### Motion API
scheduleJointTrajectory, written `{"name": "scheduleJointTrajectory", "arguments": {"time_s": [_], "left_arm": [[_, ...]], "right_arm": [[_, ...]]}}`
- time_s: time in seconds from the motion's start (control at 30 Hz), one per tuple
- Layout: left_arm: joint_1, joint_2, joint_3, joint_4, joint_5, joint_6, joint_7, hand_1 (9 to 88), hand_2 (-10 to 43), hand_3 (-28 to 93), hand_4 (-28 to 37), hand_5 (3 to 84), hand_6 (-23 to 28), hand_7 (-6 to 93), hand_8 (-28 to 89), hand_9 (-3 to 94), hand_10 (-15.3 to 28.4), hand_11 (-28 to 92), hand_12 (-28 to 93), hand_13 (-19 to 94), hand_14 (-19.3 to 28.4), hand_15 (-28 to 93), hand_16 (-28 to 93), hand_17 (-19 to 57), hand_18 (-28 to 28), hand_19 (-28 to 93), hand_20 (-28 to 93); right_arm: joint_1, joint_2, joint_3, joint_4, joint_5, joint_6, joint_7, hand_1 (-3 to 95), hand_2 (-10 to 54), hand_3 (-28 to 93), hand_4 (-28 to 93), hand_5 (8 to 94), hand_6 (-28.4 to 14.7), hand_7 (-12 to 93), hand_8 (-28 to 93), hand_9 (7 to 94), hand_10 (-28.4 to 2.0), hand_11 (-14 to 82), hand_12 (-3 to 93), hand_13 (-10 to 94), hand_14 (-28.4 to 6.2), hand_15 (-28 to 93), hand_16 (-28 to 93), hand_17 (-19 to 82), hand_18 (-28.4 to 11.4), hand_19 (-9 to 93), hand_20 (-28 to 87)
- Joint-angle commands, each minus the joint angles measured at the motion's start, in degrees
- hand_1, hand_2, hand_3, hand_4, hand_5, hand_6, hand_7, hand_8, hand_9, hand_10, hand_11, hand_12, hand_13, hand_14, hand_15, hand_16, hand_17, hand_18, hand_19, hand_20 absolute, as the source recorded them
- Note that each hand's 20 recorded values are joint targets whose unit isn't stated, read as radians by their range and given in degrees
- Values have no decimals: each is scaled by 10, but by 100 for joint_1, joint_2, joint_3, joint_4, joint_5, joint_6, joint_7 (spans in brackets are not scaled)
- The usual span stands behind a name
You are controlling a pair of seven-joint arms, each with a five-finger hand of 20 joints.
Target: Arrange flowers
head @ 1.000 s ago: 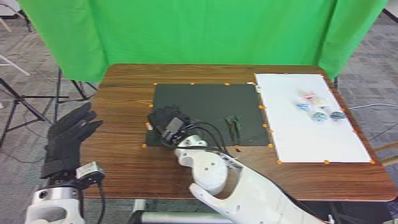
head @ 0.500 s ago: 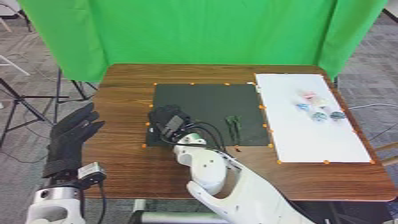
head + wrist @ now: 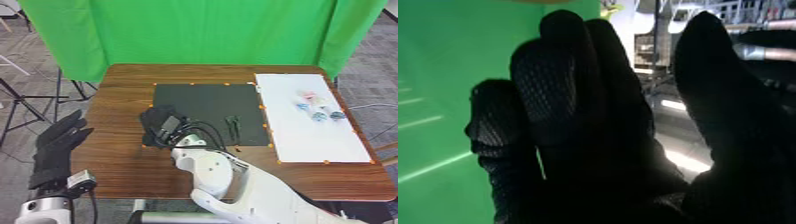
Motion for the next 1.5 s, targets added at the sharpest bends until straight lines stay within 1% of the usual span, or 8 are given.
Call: {"name": "scheduleJointTrajectory", "arguments": {"time_s": [0.03, 0.4, 0.6, 0.8, 1.07, 1.33, 1.43, 1.5], "left_arm": [[276, 14, -33, -100, -124, 201, 176, 273, 49, 842, -165, 381, 97, 163, -114, 310, 189, 363, 50, 235, 267, 652, -179, -92, 217, 607, 40], [338, -19, 17, -114, -145, 228, 201, 272, 49, 843, -167, 381, 97, 163, -113, 310, 189, 362, 50, 235, 267, 651, -179, -92, 217, 607, 40], [260, 161, 129, -108, -252, 298, 239, 272, 50, 843, -167, 381, 97, 163, -114, 310, 189, 363, 51, 234, 267, 651, -179, -92, 217, 607, 40], [324, 162, 92, -113, -291, 324, 288, 271, 49, 844, -166, 381, 97, 163, -114, 310, 190, 362, 51, 235, 268, 651, -179, -92, 217, 607, 39], [527, 117, 20, -169, -323, 365, 344, 271, 50, 843, -166, 381, 97, 163, -113, 310, 189, 361, 50, 235, 268, 651, -179, -92, 217, 607, 40], [552, -9, 11, -190, -228, 336, 276, 271, 49, 844, -166, 381, 96, 163, -114, 310, 189, 361, 51, 235, 268, 652, -179, -93, 217, 606, 40], [558, 116, 81, -192, -377, 428, 396, 270, 48, 845, -165, 381, 97, 163, -114, 310, 189, 361, 51, 235, 268, 651, -179, -92, 217, 607, 40], [533, 81, 92, -191, -327, 412, 360, 270, 49, 845, -166, 381, 97, 163, -114, 310, 189, 362, 51, 235, 268, 651, -179, -92, 217, 607, 40]], "right_arm": [[622, 934, 504, -312, 185, 251, 233, 324, -25, 799, -240, 672, -56, 187, -112, 667, -172, 344, 202, 674, -110, 699, 175, 454, -183, 932, 162], [-367, 983, 1252, -759, 289, -200, -391, 322, 6, 811, -230, 663, -59, 180, -109, 655, -177, 311, 198, 658, -117, 703, 170, 435, -186, 932, 155], [-927, 474, 1588, -786, -140, -563, -1170, 304, 33, 819, -226, 667, -50, 184, -111, 653, -179, 306, 199, 651, -121, 704, 169, 425, -188, 932, 152], [-590, 642, 1352, -783, -79, -403, -932, 280, 57, 817, -221, 665, -45, 188, -115, 645, -184, 291, 197, 640, -126, 700, 167, 414, -191, 932, 133], [8, 1701, 1246, -828, 517, -78, -201, 277, 56, 819, -219, 646, -50, 183, -115, 619, -187, 249, 183, 624, -130, 699, 161, 401, -193, 932, 107], [-103, 2762, 1913, -551, 1124, 95, 323, 274, 53, 826, -218, 603, -58, 173, -111, 599, -188, 233, 182, 616, -131, 703, 155, 397, -192, 932, 94], [-324, 2951, 2302, -393, 1277, 25, 397, 276, 45, 835, -218, 576, -69, 164, -110, 585, -190, 232, 182, 611, -130, 705, 154, 393, -190, 932, 90], [-427, 3094, 2495, -298, 1387, -93, 418, 277, 39, 841, -219, 562, -73, 155, -107, 576, -191, 232, 182, 605, -130, 708, 152, 391, -188, 932, 86]]}}
